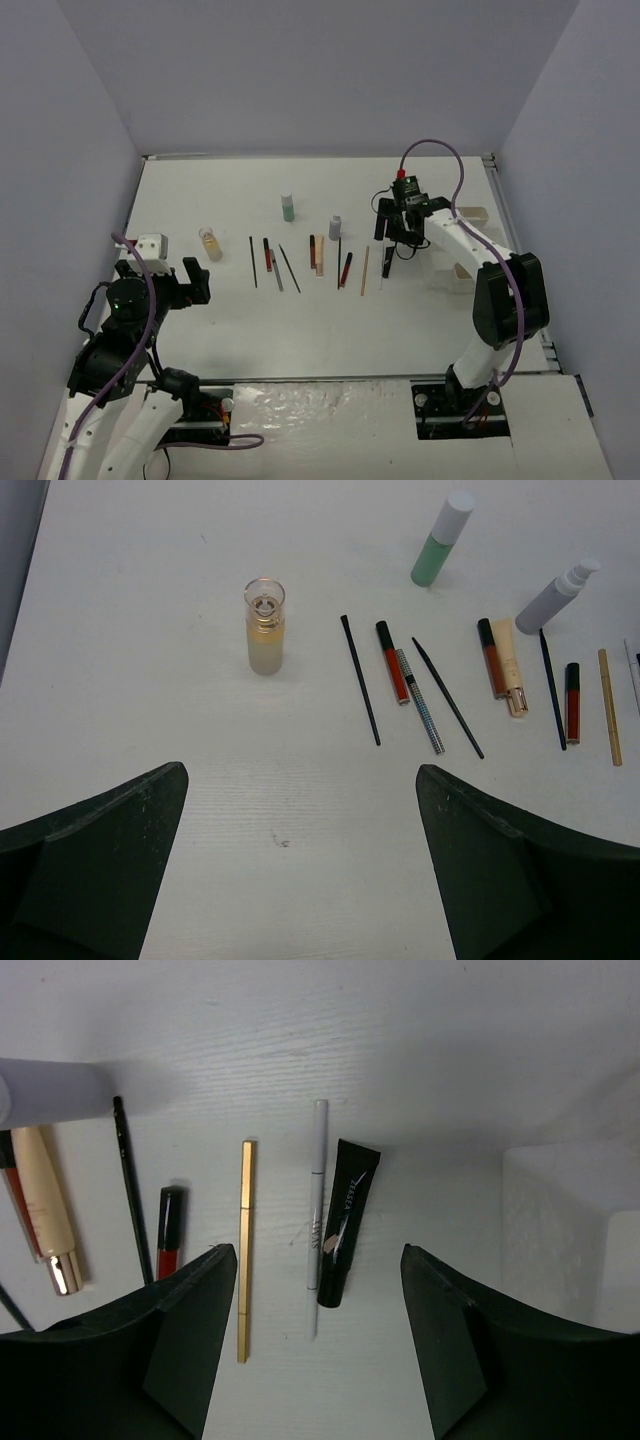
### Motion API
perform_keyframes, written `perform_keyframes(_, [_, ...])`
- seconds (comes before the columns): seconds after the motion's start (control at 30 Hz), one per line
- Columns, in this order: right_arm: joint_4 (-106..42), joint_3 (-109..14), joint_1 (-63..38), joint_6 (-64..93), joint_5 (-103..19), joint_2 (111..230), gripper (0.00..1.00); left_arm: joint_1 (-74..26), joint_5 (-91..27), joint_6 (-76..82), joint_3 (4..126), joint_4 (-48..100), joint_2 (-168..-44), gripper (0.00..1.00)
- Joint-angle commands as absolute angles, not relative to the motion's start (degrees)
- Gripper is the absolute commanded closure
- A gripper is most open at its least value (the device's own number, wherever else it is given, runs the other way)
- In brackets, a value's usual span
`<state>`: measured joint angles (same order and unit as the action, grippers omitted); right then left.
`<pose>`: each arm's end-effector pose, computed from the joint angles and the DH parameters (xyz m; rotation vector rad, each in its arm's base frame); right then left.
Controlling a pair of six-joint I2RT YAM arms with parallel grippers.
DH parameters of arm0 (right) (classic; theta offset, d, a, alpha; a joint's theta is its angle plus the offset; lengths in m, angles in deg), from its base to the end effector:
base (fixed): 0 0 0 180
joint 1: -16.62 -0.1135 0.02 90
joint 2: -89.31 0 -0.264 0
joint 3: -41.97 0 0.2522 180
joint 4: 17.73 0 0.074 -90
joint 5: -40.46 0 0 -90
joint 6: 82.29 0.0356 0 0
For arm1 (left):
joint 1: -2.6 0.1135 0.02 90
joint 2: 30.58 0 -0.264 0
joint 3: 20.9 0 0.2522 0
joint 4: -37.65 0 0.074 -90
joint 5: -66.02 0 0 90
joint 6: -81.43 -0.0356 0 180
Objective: Organize the makeup
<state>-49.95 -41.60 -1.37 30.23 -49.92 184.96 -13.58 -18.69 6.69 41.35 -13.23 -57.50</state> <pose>0.3530 0.1144 0.2469 0.0970 2.3675 0.3383 0.0929 -0.0235 0.3495 -0.0501 1.8508 -0.2986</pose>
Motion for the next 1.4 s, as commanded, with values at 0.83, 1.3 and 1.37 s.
perform_keyframes(0.83, [-40.91,-37.42,-1.39,36.54,-58.38,194.99,0.67,-13.75,-18.53,6.72,41.99,-9.07,-58.57,0.03])
perform_keyframes(1.3, [-39.46,-36.8,-1.51,35.84,-56.14,192.41,0.98,-13.75,-18.33,6.81,41.99,-9.19,-59.0,0.03])
perform_keyframes(1.37, [-39.4,-37.11,-1.62,35.37,-56.33,189.11,0.99,-13.75,-18.27,6.76,42.04,-9.25,-59.06,0.03])
